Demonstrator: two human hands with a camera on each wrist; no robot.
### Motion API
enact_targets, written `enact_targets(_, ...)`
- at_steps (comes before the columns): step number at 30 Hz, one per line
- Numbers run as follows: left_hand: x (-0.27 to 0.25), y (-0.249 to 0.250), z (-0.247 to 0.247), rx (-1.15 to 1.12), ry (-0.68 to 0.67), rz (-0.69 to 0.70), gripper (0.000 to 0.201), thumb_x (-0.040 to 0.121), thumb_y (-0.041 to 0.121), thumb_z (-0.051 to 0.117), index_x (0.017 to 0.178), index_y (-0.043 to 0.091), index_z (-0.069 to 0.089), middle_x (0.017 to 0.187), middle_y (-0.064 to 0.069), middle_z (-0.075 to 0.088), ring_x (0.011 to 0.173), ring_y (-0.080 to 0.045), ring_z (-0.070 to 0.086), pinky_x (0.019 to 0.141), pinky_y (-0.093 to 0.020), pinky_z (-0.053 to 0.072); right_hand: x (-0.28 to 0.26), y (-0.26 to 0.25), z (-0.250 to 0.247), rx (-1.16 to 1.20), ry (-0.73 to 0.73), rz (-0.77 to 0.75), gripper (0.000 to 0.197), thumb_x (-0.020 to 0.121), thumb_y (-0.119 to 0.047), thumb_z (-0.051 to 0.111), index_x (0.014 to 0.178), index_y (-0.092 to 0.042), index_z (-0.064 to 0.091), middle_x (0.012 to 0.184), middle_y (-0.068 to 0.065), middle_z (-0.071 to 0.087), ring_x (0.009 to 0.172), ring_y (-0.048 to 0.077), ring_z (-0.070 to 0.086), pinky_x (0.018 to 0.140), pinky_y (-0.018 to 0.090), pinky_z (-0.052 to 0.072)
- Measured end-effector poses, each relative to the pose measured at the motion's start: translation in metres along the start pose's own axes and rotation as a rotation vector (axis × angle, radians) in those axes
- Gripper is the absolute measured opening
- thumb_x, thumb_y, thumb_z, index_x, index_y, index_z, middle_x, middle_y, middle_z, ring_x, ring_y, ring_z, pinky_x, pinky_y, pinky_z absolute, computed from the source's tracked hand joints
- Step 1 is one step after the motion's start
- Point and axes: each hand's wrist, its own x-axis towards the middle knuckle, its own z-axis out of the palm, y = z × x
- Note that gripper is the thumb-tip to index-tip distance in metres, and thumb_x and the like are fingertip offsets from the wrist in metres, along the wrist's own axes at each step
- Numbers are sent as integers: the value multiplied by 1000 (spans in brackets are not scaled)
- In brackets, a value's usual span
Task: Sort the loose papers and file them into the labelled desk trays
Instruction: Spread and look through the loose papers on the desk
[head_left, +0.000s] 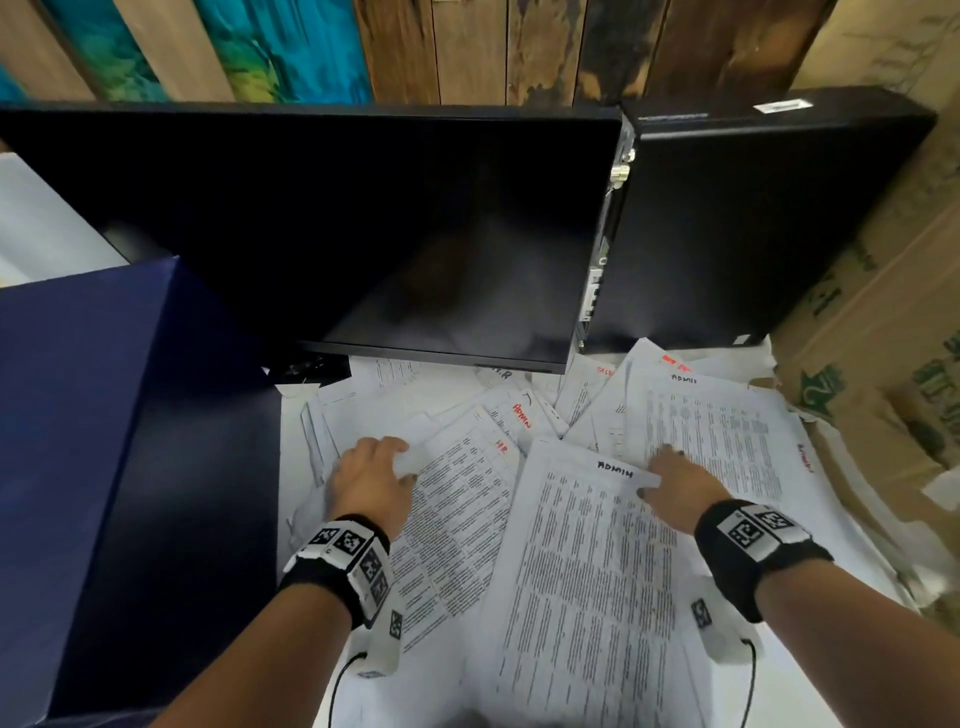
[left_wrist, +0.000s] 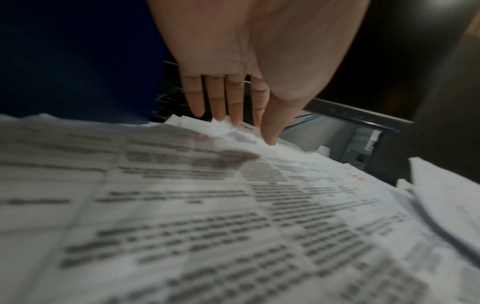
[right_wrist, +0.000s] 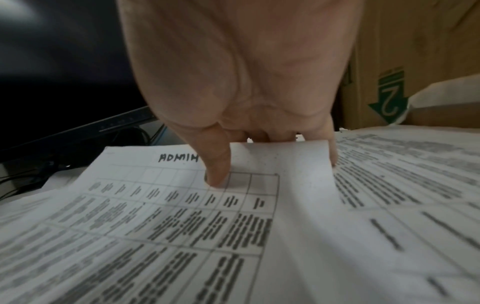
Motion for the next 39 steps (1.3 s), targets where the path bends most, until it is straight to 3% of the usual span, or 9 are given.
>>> enact_targets(5, -15, 37, 18, -232, -181, 99, 26, 97, 21, 44, 116, 21, 61, 124, -1, 54, 110, -18, 51, 100, -33, 41, -9, -12, 7, 23, -24, -116, 51, 96, -30, 46, 140, -9, 34, 139, 11, 47, 124, 27, 47, 98, 31, 38)
enact_targets(8, -28, 59, 18, -405, -263, 3, 36, 100, 28, 33, 111, 11, 63, 120, -7, 57, 110, -22, 53, 98, -32, 40, -14, -20, 16, -5, 5, -164, 39, 96, -30, 44, 131, -13, 43, 121, 6, 59, 100, 22, 56, 86, 31, 44)
enact_targets(11, -40, 69, 17, -656, -344, -83, 31, 98, 43, 36, 91, 23, 59, 97, 2, 64, 94, -17, 56, 88, -29, 39, -23, -22, 17, 35, 42, -194, 26, 95, -30, 46, 117, -18, 53, 103, 1, 63, 83, 18, 55, 81, 29, 45)
enact_targets(13, -43, 70, 21, -602, -425, 15, 21, 94, 45, 46, 96, 29, 58, 96, 17, 61, 90, -3, 52, 85, -22, 39, -28, -19, 10, 46, 31, -235, 21, 95, -32, 48, 110, -20, 55, 96, -1, 62, 83, 19, 58, 84, 31, 47)
enact_targets(16, -39, 66, 35, -423, -454, 147, 28, 91, 32, 57, 118, 26, 62, 109, 12, 67, 92, -3, 59, 68, -8, 40, -30, -7, -6, 251, -53, -261, 22, 94, -40, 48, 102, -22, 59, 97, -1, 63, 86, 21, 60, 72, 27, 45)
enact_targets(22, -29, 56, 32, -511, -269, -3, 19, 94, 20, 52, 111, 16, 60, 100, 3, 66, 91, -15, 61, 79, -26, 47, -4, 53, -27, 345, 198, 191, 45, 91, -32, 56, 130, -12, 48, 128, 14, 56, 115, 31, 53, 93, 33, 42)
enact_targets(27, -11, 39, 21, -407, -107, -114, 28, 97, 19, 44, 72, 10, 35, 63, -2, 34, 55, -15, 32, 52, -27, 28, 9, 70, -20, 314, 208, 448, 90, 64, -51, 79, 131, -3, 42, 128, 20, 53, 115, 36, 52, 97, 43, 46)
enact_targets(31, -8, 27, 21, -448, -113, -195, 13, 96, 21, 49, 94, 9, 48, 78, -3, 50, 67, -18, 46, 62, -27, 38, 14, 70, -5, 377, 190, 541, 121, 52, -50, 86, 141, 1, 22, 135, 21, 46, 123, 38, 47, 103, 47, 41)
enact_targets(39, -14, 18, 27, -390, -220, -306, 22, 92, 20, 55, 107, 4, 53, 106, -18, 64, 95, -34, 60, 85, -38, 48, 2, 60, -13, 410, 145, 463, 46, 87, -33, 63, 117, 3, 56, 118, 22, 61, 108, 36, 57, 91, 39, 45)
